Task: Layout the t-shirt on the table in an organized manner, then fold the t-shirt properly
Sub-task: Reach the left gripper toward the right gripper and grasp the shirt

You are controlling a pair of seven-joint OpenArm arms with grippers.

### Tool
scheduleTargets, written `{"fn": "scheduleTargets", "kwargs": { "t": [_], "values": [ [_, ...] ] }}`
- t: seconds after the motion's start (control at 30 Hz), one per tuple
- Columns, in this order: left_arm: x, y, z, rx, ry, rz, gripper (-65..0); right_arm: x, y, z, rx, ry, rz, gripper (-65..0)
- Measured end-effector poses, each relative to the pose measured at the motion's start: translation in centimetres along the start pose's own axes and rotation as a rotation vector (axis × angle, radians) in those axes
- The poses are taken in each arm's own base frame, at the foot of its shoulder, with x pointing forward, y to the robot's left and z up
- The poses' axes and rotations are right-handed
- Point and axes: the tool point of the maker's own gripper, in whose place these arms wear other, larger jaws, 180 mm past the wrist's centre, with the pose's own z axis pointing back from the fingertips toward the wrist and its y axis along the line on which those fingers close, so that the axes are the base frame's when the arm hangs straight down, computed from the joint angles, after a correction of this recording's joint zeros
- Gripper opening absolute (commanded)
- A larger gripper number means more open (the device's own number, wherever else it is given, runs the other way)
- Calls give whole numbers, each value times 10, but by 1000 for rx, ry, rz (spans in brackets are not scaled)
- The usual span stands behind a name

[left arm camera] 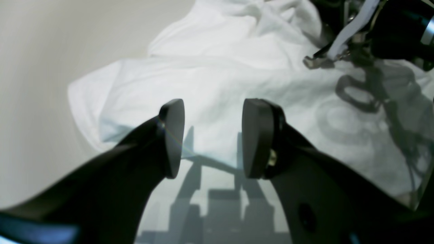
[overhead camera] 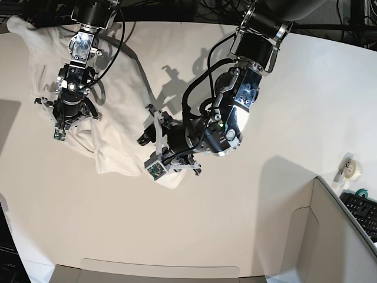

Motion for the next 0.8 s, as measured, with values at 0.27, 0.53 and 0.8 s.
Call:
{"fn": "scheduleTargets", "kwargs": {
  "t": [0.27, 0.53, 0.8],
  "values": [
    [20, -39, -43, -85, -22, 52, -378, -5, 2, 5, -4, -33, 16, -650],
    [0, -44, -75, -109, 15, 44, -378, -9, 1, 7, -4, -33, 23, -650],
    [13, -16, -84, -66, -21, 45, -378, -11, 1, 8, -4, -36, 31, -650]
  ]
}}
